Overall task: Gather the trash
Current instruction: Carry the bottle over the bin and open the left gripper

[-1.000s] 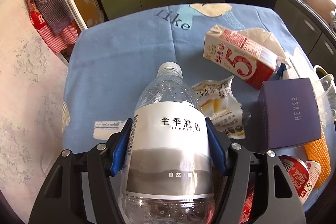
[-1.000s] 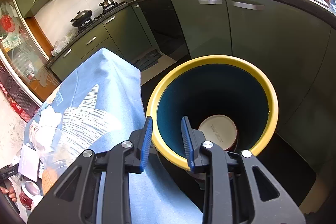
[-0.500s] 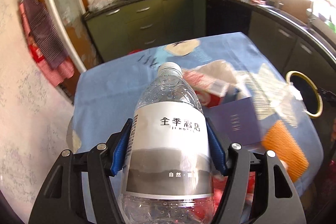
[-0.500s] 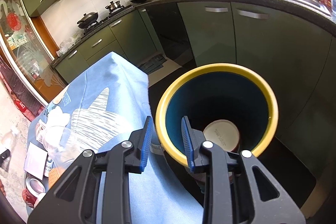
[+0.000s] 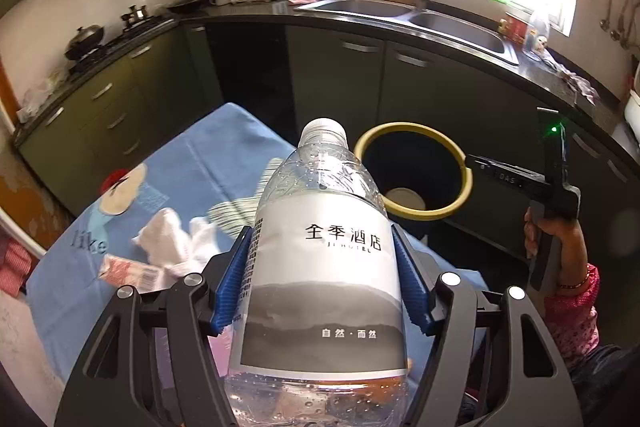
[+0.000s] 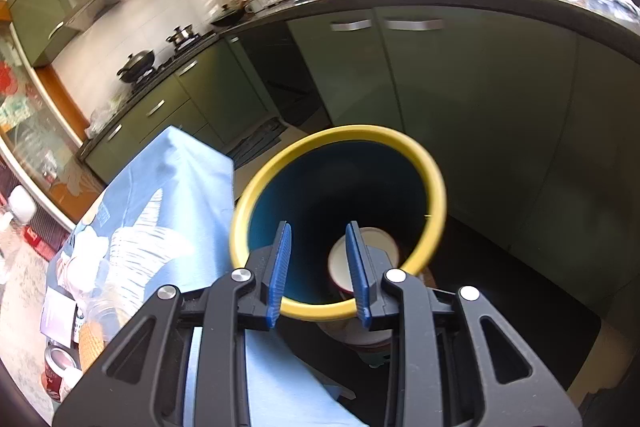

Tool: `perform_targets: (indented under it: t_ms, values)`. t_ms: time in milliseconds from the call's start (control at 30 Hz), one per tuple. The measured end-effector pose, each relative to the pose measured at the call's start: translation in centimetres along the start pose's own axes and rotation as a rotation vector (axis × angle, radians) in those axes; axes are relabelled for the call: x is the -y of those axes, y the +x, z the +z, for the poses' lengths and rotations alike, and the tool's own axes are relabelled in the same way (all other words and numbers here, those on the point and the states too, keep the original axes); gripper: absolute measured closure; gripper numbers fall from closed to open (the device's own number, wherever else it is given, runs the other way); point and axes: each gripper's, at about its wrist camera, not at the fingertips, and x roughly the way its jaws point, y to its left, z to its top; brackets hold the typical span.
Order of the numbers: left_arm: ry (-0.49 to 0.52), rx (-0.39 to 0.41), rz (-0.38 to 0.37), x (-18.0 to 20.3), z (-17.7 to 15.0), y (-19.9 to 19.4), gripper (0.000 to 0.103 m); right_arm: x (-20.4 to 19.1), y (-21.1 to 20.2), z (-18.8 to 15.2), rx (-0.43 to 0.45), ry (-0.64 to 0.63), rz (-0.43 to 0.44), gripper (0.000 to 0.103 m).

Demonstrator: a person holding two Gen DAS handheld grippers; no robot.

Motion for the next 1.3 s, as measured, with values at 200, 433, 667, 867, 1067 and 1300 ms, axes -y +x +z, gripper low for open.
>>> perform_targets:
  t_ms: [200,433,667,867,1067,1300]
  values:
    - [0.073,-0.091,-0.070,6.9,3.4,6.9,0.037,2.5,-0.6,-0.1,0.011,0.049,-0.002,0.076]
    - [0.088,-0.228,-0.109,11.3,6.2,17.3,0.037,4.2,-1.1,-0.8,0.015,0.087,-0.006,0.076]
    - [0.062,-0.282,-0.018,12.0,8.5,25.4,0.032,4.8,-1.1,-1.3,0.009,0.104,-0.007,0.076]
    - [0.050,-0.176,0.041,12.1,10.3,23.9,0.021,4.6,-1.0,-1.2,0.006,0.097,0.006,0.076]
    - [0.048,-0.058,0.004,11.2,10.1,16.0,0.017,4.4,-1.2,-1.0,0.011,0.093,0.017,0.076]
    - [-0.054,0.024,-0.007,5.8,5.9,7.3,0.013,3.1,-0.9,-0.9,0.003,0.064,0.041,0.071]
